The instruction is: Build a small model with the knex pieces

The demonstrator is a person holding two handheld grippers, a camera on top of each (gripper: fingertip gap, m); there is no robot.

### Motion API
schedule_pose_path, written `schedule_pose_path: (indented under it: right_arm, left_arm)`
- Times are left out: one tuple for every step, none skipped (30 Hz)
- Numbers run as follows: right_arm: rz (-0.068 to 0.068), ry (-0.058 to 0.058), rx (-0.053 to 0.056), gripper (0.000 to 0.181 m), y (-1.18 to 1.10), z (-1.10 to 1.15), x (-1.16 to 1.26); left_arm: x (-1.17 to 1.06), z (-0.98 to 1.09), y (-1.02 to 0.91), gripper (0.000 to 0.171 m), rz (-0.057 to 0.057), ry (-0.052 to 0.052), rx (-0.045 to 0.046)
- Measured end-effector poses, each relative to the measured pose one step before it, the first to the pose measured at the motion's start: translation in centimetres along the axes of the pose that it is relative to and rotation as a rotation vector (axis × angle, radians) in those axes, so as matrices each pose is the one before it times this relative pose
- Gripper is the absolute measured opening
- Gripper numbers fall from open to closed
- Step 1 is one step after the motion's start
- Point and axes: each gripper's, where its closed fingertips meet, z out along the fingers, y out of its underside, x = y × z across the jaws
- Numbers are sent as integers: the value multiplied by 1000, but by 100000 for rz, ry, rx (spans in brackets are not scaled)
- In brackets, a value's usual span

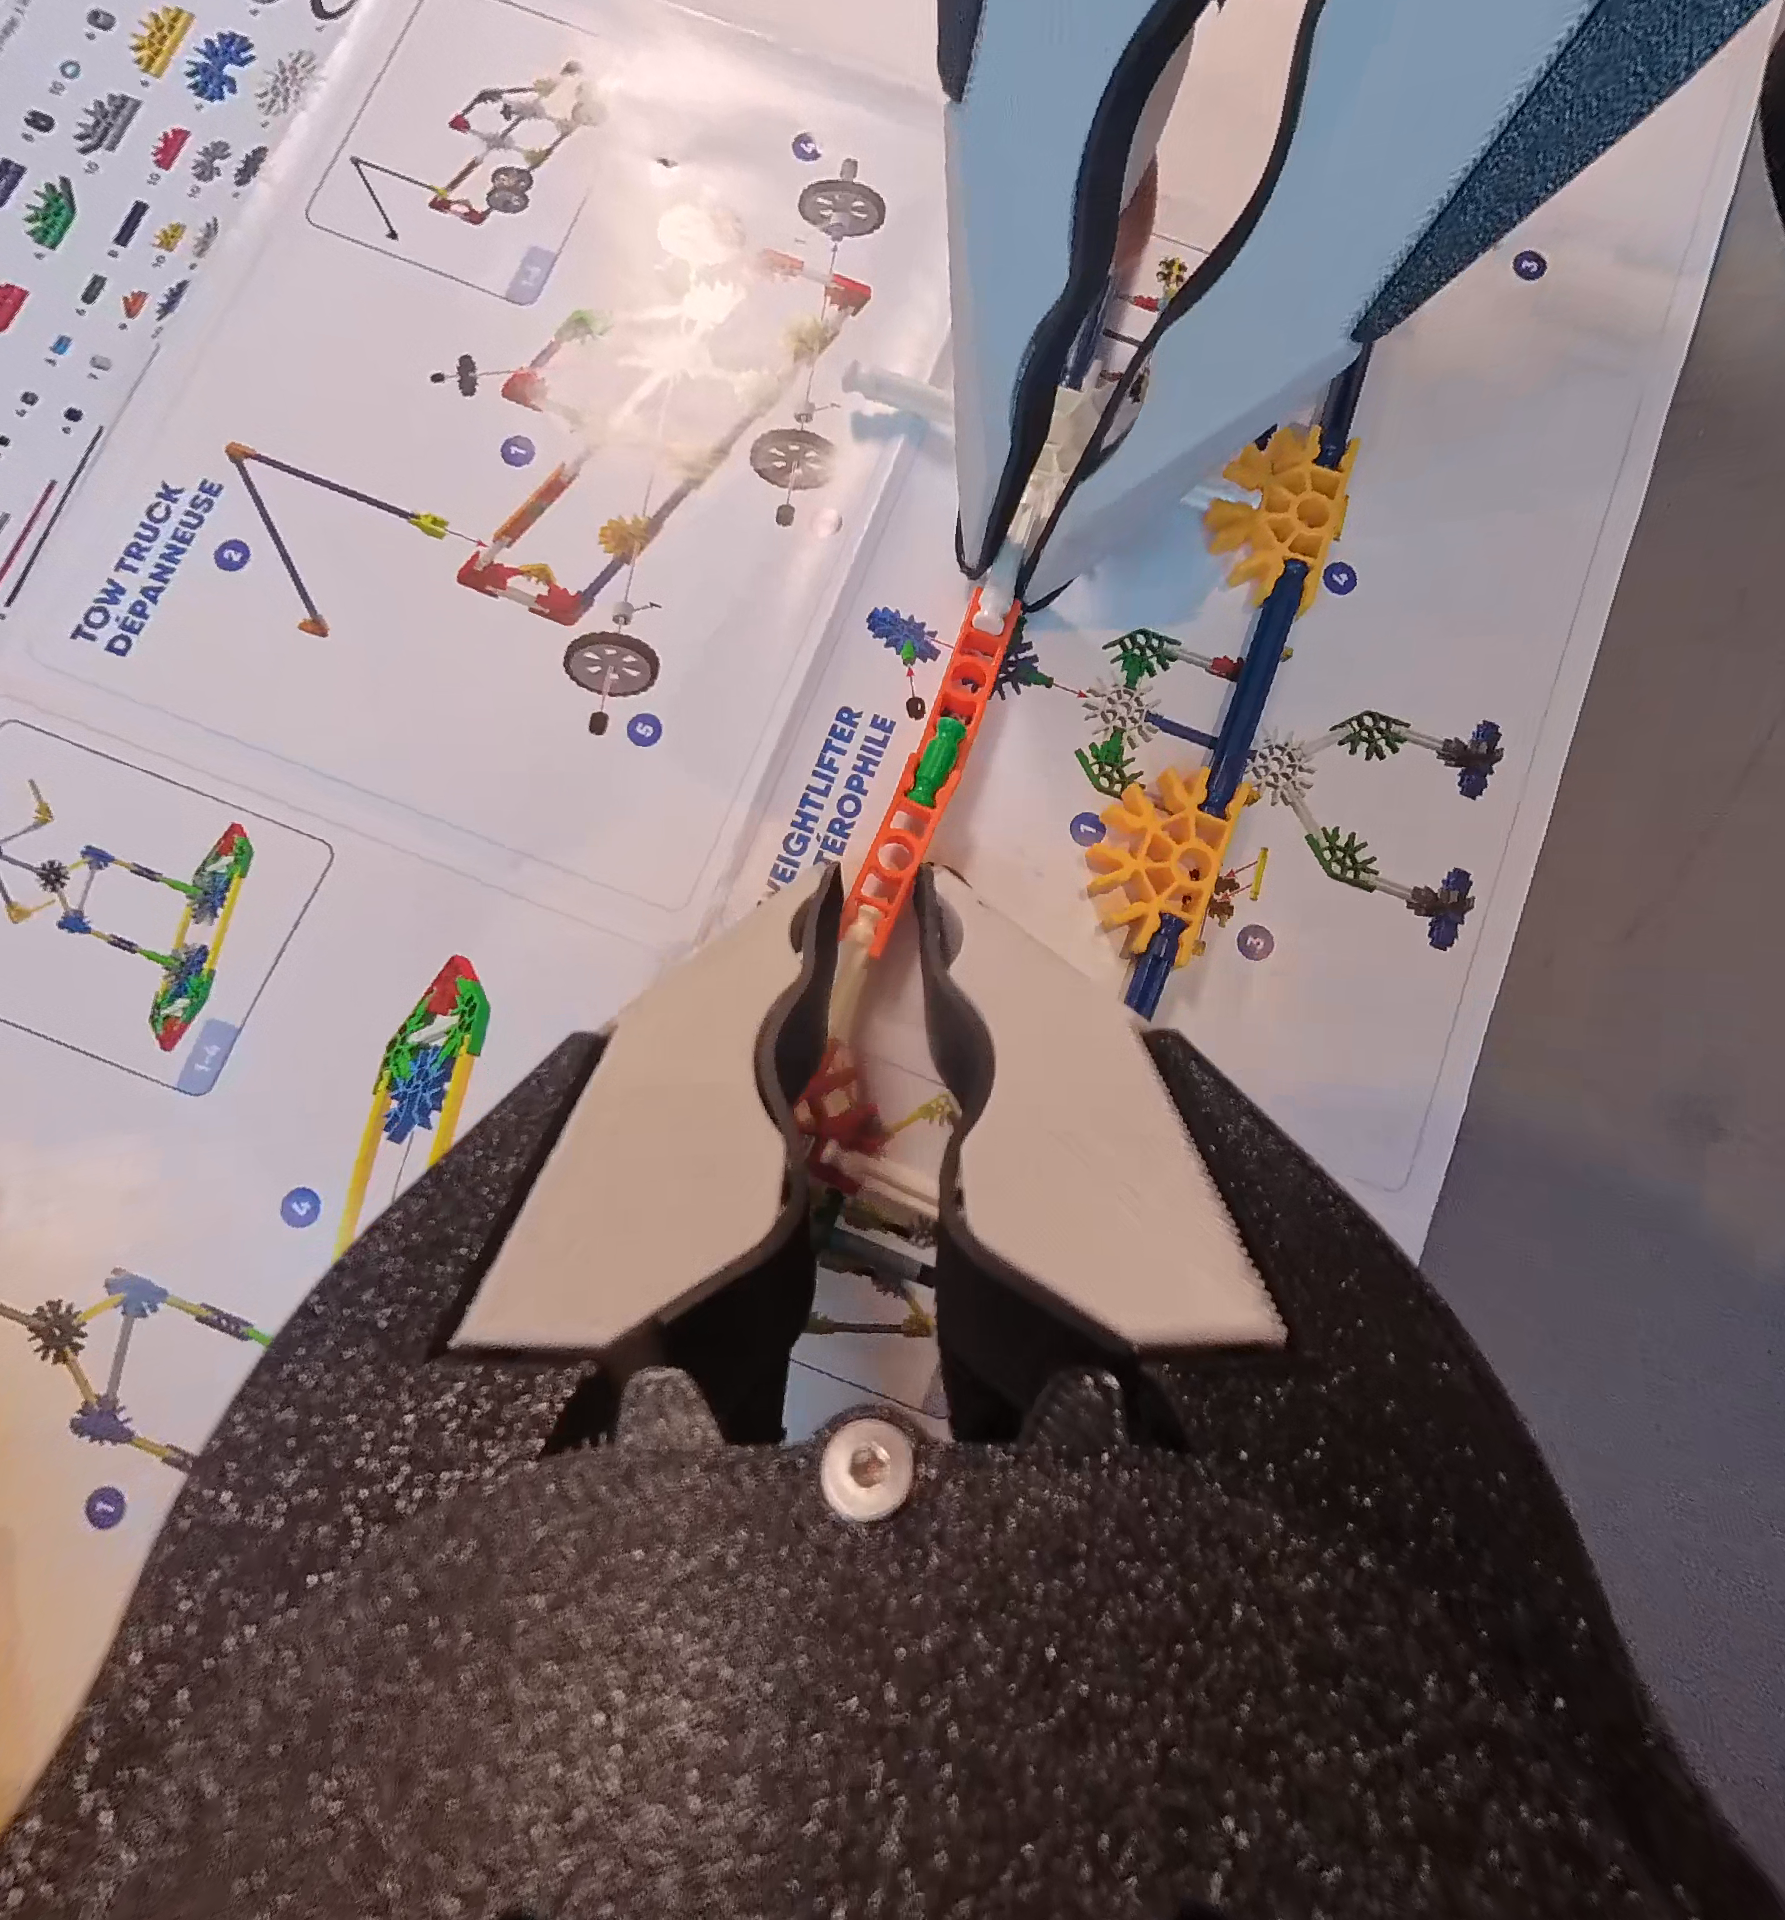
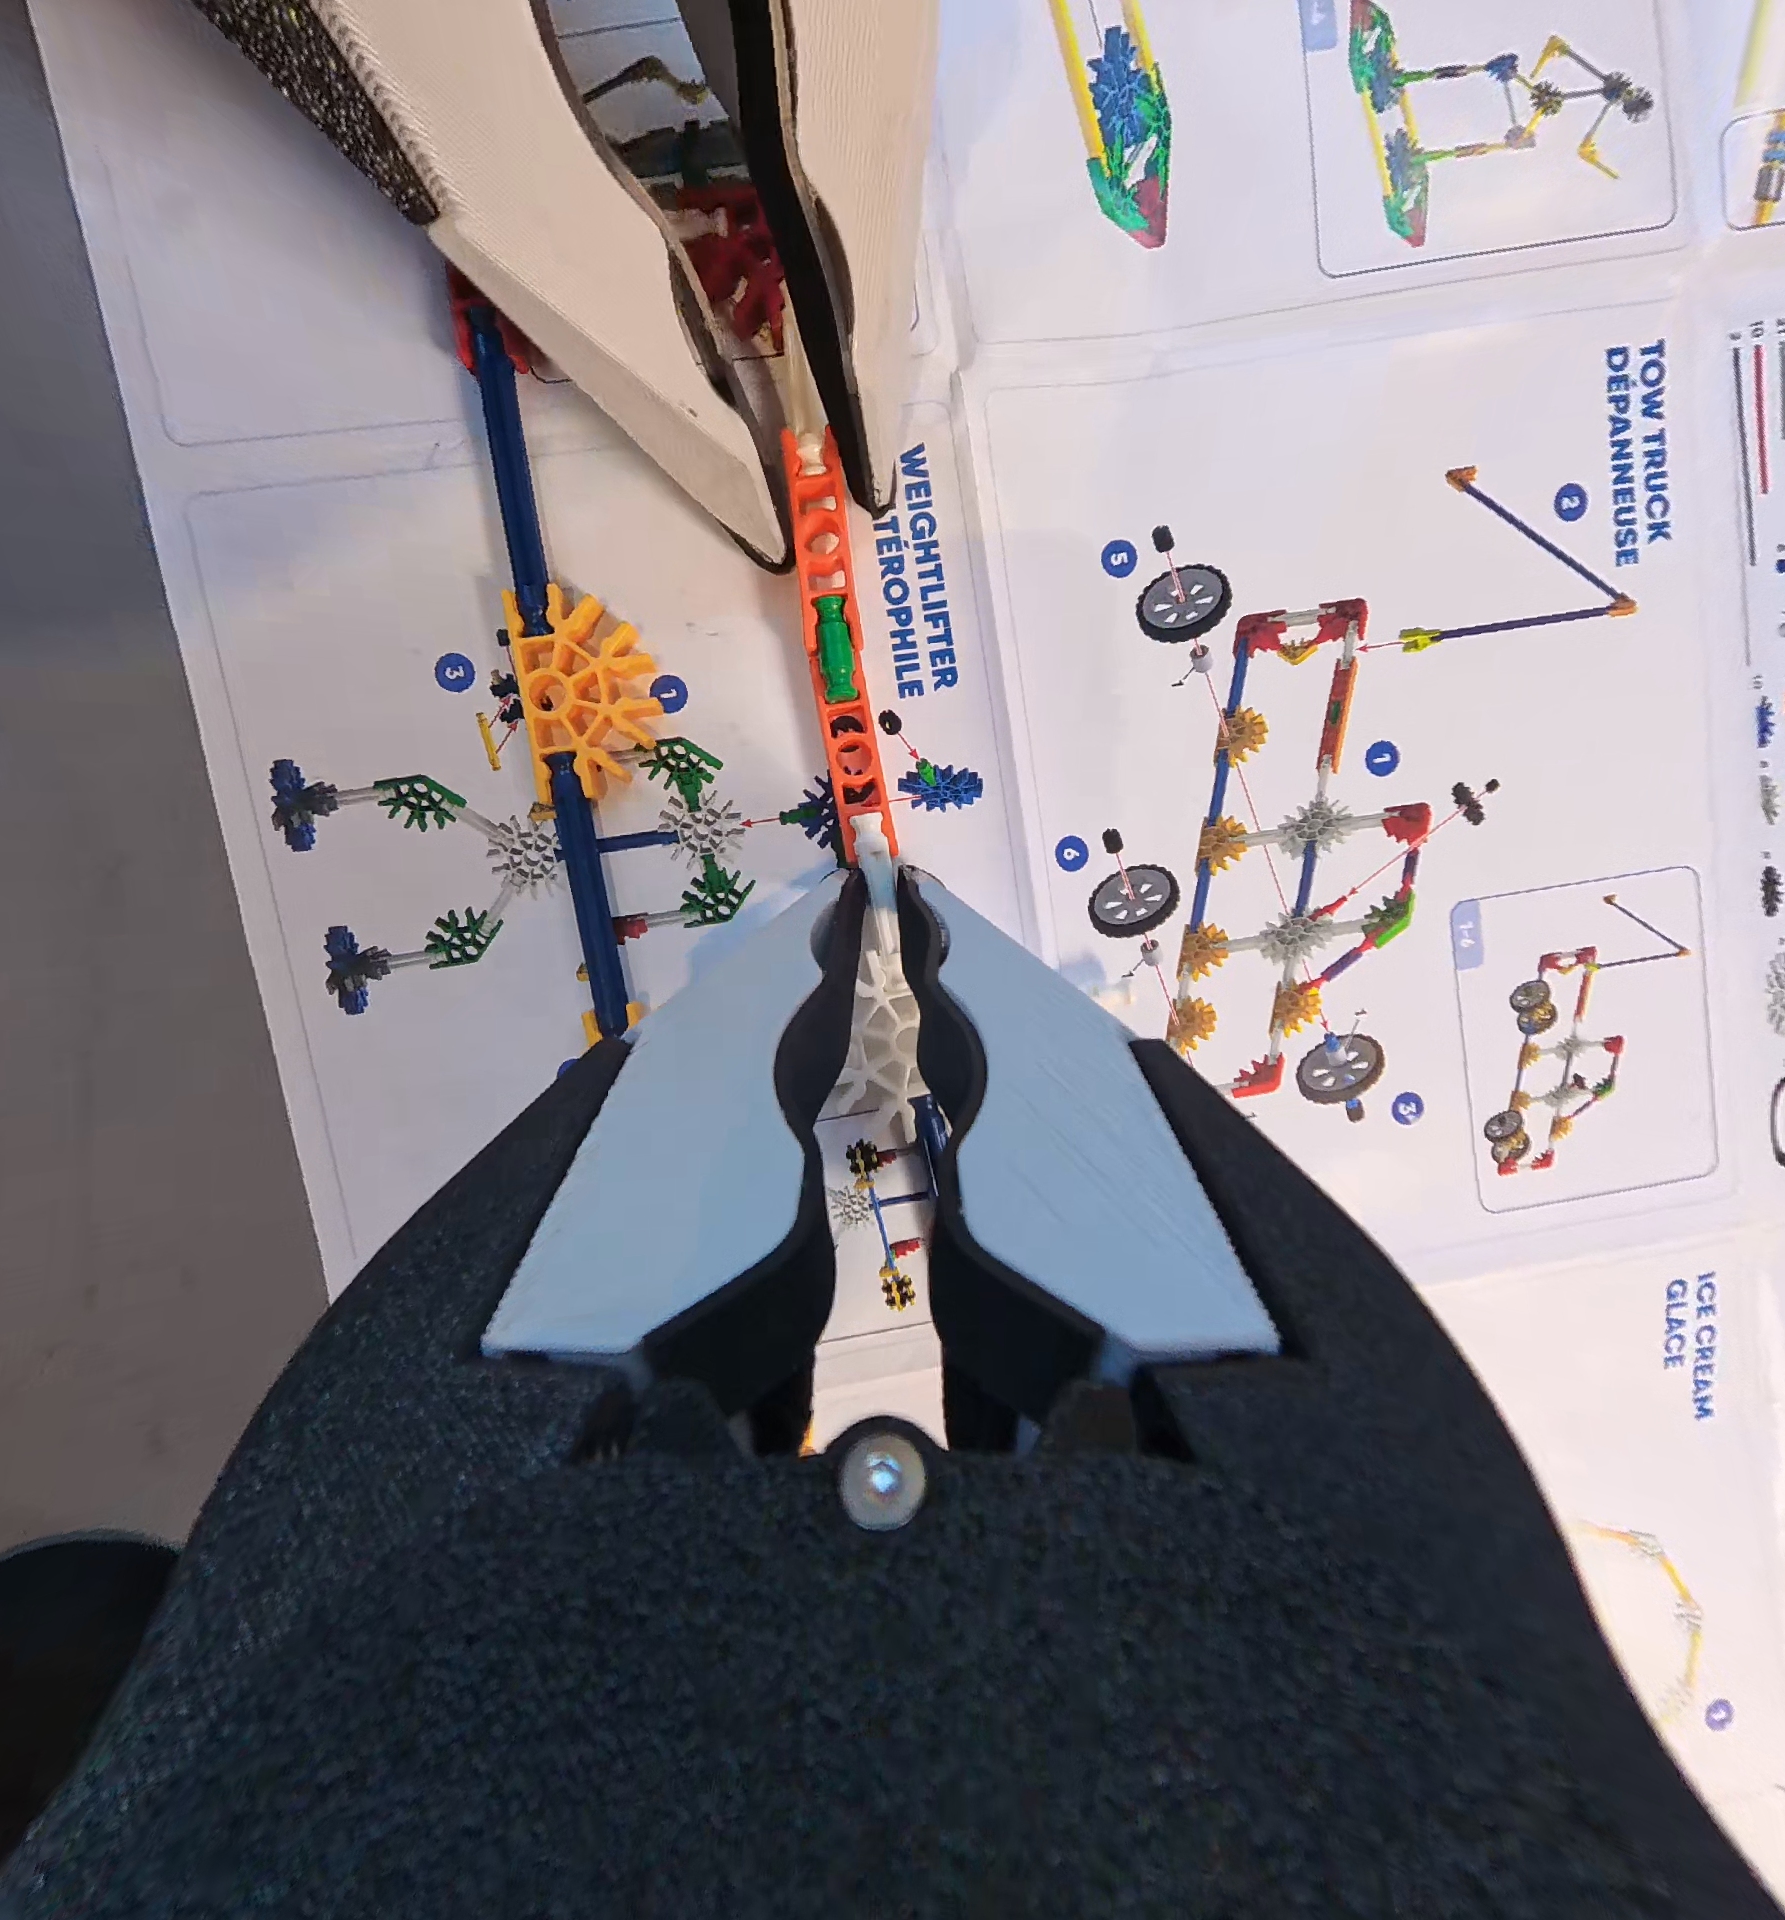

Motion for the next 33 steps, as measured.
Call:
schedule_pose_path:
  right_arm:
    - [-105,-333,-657,5,10,1,-1]
    - [-594,-154,-730,5,6,-3,-10]
    - [-544,-119,-649,5,-3,12,-18]
    - [-349,-149,-455,5,-3,1,-12]
    - [-55,-132,-268,5,3,-1,-7]
    - [30,-123,-28,5,0,11,-18]
    - [195,-96,141,5,-5,4,0]
    - [317,-44,337,5,-4,4,3]
    - [382,15,471,4,-4,-9,-9]
    - [425,135,558,5,-12,5,5]
    - [314,381,617,5,-2,-3,3]
    - [22,657,768,5,-18,-1,-1]
    - [-715,885,1083,5,-18,-22,22]
    - [-162,638,1164,5,0,-8,4]
    - [874,51,940,5,4,-7,9]
    - [765,-225,807,6,0,-2,4]
    - [186,-52,564,6,2,5,14]
    - [-132,166,237,7,10,-10,34]
    - [-386,135,55,8,-2,-14,14]
    - [-494,-389,-45,11,-15,-19,-77]
    - [-493,-305,-126,16,-2,-25,-55]
    - [-495,-97,-355,19,28,-50,-6]
    - [-597,-157,-135,19,26,-64,-14]
    - [-380,-129,594,19,-58,-68,0]
    - [351,-243,850,19,-67,-14,-1]
    - [498,-381,507,19,-7,72,-19]
    - [18,-147,15,19,83,127,-3]
    - [223,-109,1133,18,-139,22,3]
    - [-35,87,-302,17,50,45,16]
    - [-151,61,18,16,-24,0,-17]
    - [-151,135,-113,16,0,-1,-8]
    - [14,110,7,16,-3,1,5]
    - [120,-20,96,16,5,-4,-5]
  left_arm:
    - [-45,11,-46,12,-433,-475,47]
    - [-73,-4,-10,12,-52,-141,-35]
    - [-132,-1,-8,13,492,-278,-127]
    - [-209,-34,-31,15,1321,-976,-147]
    - [-240,-64,-82,17,2078,-1562,-118]
    - [-98,-73,-149,18,2612,-1191,-34]
    - [151,-16,-166,17,2619,133,-42]
    - [293,74,-89,13,1959,927,-345]
    - [203,151,-9,11,1106,583,-745]
    - [64,154,16,11,826,-40,-580]
    - [47,85,-11,11,793,131,-187]
    - [27,26,4,11,348,289,-108]
    - [-2,-5,3,11,-203,446,0]
    - [9,11,15,11,-522,693,102]
    - [26,9,9,11,-490,673,147]
    - [-15,-1,-1,10,56,304,155]
    - [-87,-26,-17,10,951,-482,203]
    - [-124,-43,-65,10,1442,-897,400]
    - [28,-50,-76,9,1136,86,481]
    - [82,-55,-86,9,210,697,480]
    - [43,-52,-111,8,-359,668,757]
    - [-8,-68,-138,8,-546,382,1039]
    - [5,-55,-147,8,-464,306,1094]
    - [15,-46,-104,8,-257,267,641]
    - [59,-4,-58,8,5,340,252]
    - [92,61,-24,8,-1,519,-14]
    - [115,117,-50,8,-125,605,127]
    - [119,154,-60,8,-251,567,98]
    - [100,177,-9,8,-66,339,-418]
    - [26,162,40,8,111,-102,-724]
    - [20,96,-36,8,43,-125,-265]
    - [8,51,-57,8,-470,86,-211]
    - [11,38,-39,8,-572,132,-247]
